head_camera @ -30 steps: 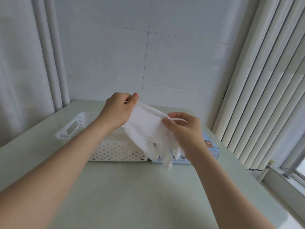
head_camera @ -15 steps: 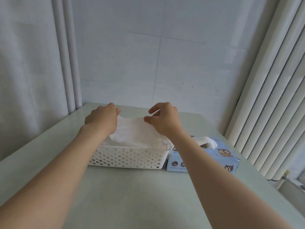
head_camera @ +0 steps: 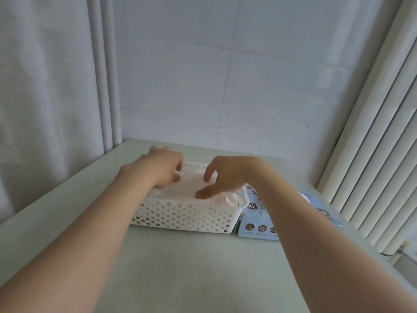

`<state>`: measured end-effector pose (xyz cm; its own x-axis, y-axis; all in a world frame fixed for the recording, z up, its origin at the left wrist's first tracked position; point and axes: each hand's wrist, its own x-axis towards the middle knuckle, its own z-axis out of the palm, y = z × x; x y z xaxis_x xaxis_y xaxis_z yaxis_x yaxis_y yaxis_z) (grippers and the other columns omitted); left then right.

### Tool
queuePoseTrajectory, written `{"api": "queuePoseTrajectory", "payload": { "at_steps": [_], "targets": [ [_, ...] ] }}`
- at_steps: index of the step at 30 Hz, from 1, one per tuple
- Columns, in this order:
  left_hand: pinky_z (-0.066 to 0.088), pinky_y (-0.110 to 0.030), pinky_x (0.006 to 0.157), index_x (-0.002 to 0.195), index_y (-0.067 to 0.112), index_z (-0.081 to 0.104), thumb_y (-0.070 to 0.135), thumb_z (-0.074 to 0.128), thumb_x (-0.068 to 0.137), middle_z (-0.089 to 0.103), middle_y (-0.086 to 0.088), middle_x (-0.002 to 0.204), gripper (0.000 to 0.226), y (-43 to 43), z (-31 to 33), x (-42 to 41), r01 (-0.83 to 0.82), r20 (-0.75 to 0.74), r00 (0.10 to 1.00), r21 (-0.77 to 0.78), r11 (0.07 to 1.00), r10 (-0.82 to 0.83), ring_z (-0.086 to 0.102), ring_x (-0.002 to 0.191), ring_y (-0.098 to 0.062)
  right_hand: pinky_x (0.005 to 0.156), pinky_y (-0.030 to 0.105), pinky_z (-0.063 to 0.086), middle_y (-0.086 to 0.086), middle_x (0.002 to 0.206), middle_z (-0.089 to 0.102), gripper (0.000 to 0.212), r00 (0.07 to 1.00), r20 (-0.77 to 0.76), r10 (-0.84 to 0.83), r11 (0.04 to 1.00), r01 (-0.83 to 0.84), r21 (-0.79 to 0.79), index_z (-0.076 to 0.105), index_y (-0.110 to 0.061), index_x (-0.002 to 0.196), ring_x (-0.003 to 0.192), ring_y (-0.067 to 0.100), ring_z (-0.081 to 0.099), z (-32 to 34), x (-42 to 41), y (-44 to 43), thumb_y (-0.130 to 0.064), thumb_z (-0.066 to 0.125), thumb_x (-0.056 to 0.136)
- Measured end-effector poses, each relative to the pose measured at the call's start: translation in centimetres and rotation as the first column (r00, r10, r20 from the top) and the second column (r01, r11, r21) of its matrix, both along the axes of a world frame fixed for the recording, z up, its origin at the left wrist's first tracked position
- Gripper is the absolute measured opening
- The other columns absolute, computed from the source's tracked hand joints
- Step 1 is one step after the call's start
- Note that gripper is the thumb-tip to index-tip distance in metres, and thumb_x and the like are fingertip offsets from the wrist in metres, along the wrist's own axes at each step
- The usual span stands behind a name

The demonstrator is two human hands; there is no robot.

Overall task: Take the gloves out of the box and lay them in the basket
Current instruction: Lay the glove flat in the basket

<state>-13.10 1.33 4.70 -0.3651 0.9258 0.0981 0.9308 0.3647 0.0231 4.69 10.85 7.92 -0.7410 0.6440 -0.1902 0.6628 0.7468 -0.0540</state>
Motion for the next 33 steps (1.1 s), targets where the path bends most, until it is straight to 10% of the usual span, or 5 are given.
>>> {"api": "queuePoseTrajectory", "payload": {
  "at_steps": [9,16,21,27,33],
  "targets": [
    [0.044,-0.033,0.103,0.16,0.04,0.036,0.059,0.058,0.101,0.045,0.004,0.161,0.066,-0.3,0.0,2.2,0.071,0.131,0.991,-0.361,0.93,-0.025,0.052,0.138,-0.023,0.057,0.03,0.045,0.002,0.098,0.065,0.034,0.991,0.135,-0.021,0.997,0.01,0.082,0.064,-0.018,0.131,0.071,0.018,0.058,-3.4,-1.5,-0.8,-0.013,0.061,0.098],
    [0.047,-0.036,0.102,0.153,0.029,0.047,0.06,0.055,0.101,0.051,-0.001,0.154,0.062,-0.5,1.3,3.8,0.028,0.056,0.998,-0.354,0.935,-0.009,0.056,0.132,-0.025,0.089,0.041,0.058,-0.001,0.119,0.065,0.079,0.982,-0.184,-0.047,0.999,0.042,-0.031,0.056,-0.024,0.142,0.091,0.019,0.068,-1.9,1.5,-0.9,-0.06,0.085,0.079],
    [0.055,-0.042,0.089,0.113,0.019,0.06,0.023,0.047,0.102,0.06,-0.005,0.116,0.017,0.1,1.6,7.2,0.181,-0.004,0.983,-0.06,0.982,-0.181,0.062,0.103,-0.027,0.083,0.036,0.061,-0.002,0.083,0.078,0.017,0.764,-0.645,-0.008,0.996,0.067,0.066,0.079,-0.022,0.111,0.076,0.015,0.07,-3.4,4.0,-0.6,-0.03,0.073,0.097],
    [0.049,-0.039,0.076,0.108,0.017,0.06,0.036,0.043,0.106,0.061,-0.003,0.103,0.026,0.9,-1.2,13.3,0.389,-0.131,0.921,0.309,0.868,-0.367,0.06,0.099,-0.026,0.067,0.021,0.051,-0.004,0.07,0.072,0.015,0.526,-0.846,-0.093,0.933,0.342,0.11,0.076,-0.018,0.102,0.066,0.008,0.065,-4.9,9.0,0.8,-0.01,0.064,0.096],
    [0.038,-0.037,0.066,0.095,0.014,0.061,0.04,0.054,0.1,0.053,-0.005,0.092,0.027,1.6,-5.5,16.2,0.404,-0.355,0.894,0.369,0.837,-0.275,0.057,0.073,-0.026,0.093,0.036,0.04,-0.005,0.108,0.072,0.041,0.59,-0.727,-0.352,0.767,0.627,0.138,0.071,-0.027,0.113,0.112,0.025,0.061,-7.5,13.6,1.8,-0.059,0.07,0.088]
  ]
}}
